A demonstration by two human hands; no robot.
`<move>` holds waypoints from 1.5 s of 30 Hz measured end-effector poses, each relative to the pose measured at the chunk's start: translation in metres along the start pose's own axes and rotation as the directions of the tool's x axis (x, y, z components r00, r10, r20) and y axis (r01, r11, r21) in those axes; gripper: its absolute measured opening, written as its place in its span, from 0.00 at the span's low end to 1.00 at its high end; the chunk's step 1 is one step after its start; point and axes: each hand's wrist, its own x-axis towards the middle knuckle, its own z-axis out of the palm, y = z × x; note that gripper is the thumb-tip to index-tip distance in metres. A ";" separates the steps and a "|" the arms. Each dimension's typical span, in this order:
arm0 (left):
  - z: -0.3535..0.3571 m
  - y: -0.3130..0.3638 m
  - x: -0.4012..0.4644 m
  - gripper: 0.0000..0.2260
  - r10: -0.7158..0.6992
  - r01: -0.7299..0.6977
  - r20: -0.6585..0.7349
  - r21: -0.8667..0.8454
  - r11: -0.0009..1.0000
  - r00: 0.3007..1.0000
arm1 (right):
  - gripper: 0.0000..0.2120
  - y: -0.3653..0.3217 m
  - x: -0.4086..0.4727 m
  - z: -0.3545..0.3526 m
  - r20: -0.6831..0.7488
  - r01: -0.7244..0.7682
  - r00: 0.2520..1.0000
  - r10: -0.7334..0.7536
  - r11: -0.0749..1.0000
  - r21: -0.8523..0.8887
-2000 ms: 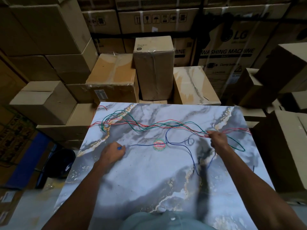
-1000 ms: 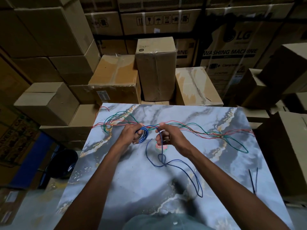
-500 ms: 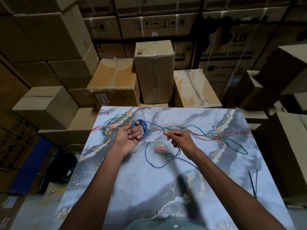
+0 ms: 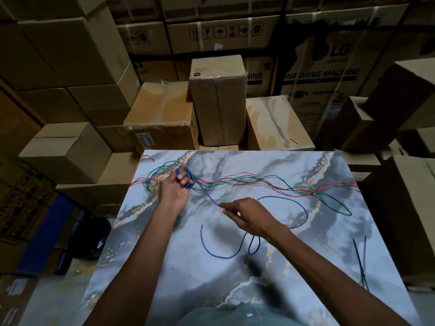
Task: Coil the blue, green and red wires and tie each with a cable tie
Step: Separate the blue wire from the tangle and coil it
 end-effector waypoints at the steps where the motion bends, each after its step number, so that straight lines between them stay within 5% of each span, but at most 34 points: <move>1: 0.001 -0.004 -0.001 0.17 0.012 -0.012 0.003 0.069 0.998 1.000 | 0.15 -0.004 0.003 -0.003 0.047 0.035 0.998 -0.034 0.999 -0.035; 7: 0.008 -0.031 -0.015 0.15 0.086 -0.139 0.131 0.472 0.871 0.988 | 0.13 -0.036 0.023 -0.035 0.123 0.173 0.980 -0.157 0.976 -0.132; 13: 0.001 -0.045 -0.023 0.12 0.026 -0.205 0.259 0.694 0.690 0.966 | 0.12 -0.039 0.043 -0.058 0.156 0.153 0.976 -0.151 0.988 0.000; 19: 0.018 -0.035 -0.028 0.14 -0.041 -0.106 0.276 0.498 0.861 0.960 | 0.10 -0.055 0.032 -0.045 0.340 0.130 0.936 -0.095 0.988 -0.081; 21: 0.014 -0.038 -0.029 0.14 -0.050 -0.137 0.279 0.611 0.779 0.959 | 0.09 -0.056 0.033 -0.047 0.291 0.120 0.948 -0.124 0.992 0.031; 25: 0.003 -0.045 -0.037 0.15 -0.093 -0.293 0.372 0.841 0.456 0.923 | 0.08 -0.052 0.046 -0.064 0.154 0.100 0.982 -0.113 0.991 0.088; 27: 0.001 -0.045 -0.041 0.18 -0.153 -0.340 0.430 0.848 0.406 0.890 | 0.08 -0.044 0.049 -0.074 0.115 0.025 0.993 -0.033 0.997 0.072; 31: 0.004 -0.039 -0.048 0.16 -0.259 -0.221 0.422 0.798 0.561 0.869 | 0.10 -0.026 0.047 -0.090 0.057 -0.058 0.997 0.051 0.989 0.135; 35: 0.012 -0.035 -0.054 0.15 -0.346 -0.147 0.411 0.795 0.588 0.844 | 0.18 -0.008 0.049 -0.094 0.026 -0.118 0.993 0.115 0.966 0.232; 39: 0.010 -0.033 -0.052 0.17 -0.409 -0.012 0.409 0.719 0.694 0.816 | 0.18 0.006 0.044 -0.091 0.110 -0.177 0.983 0.148 0.927 0.330; 45: 0.019 -0.031 -0.059 0.14 -0.398 0.164 0.331 0.556 0.815 0.855 | 0.18 0.005 0.034 -0.084 0.356 -0.382 0.917 0.177 0.642 0.665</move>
